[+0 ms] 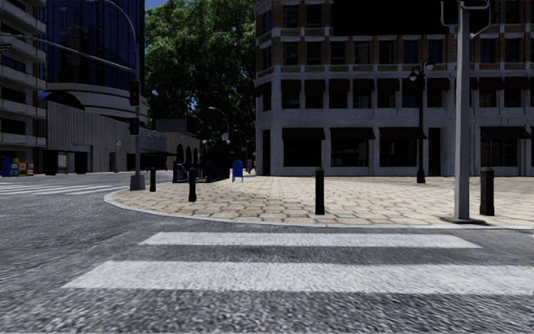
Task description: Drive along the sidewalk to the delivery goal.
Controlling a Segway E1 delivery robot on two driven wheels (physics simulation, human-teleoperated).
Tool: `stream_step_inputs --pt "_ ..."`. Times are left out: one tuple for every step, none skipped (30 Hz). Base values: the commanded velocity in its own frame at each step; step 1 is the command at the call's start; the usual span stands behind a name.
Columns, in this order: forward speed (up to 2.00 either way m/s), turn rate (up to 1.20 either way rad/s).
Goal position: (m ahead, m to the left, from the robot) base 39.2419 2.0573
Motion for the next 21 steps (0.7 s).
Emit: stream_step_inputs --pt "2.00 0.00" --pt "2.00 0.00" --pt "2.00 0.00" --pt "2.00 0.00" --pt "2.00 0.00" --pt "2.00 0.00" --pt "2.00 0.00" --pt "2.00 0.00" --pt "2.00 0.00" --pt "2.00 0.00" --pt "2.00 0.00" --pt "2.00 0.00" --pt "2.00 0.00" --pt "2.00 0.00" --pt "2.00 0.00" --pt "2.00 0.00" --pt "2.00 0.00" --pt "2.00 0.00" --pt "2.00 0.00" --pt "2.00 0.00" --pt "2.00 0.00"
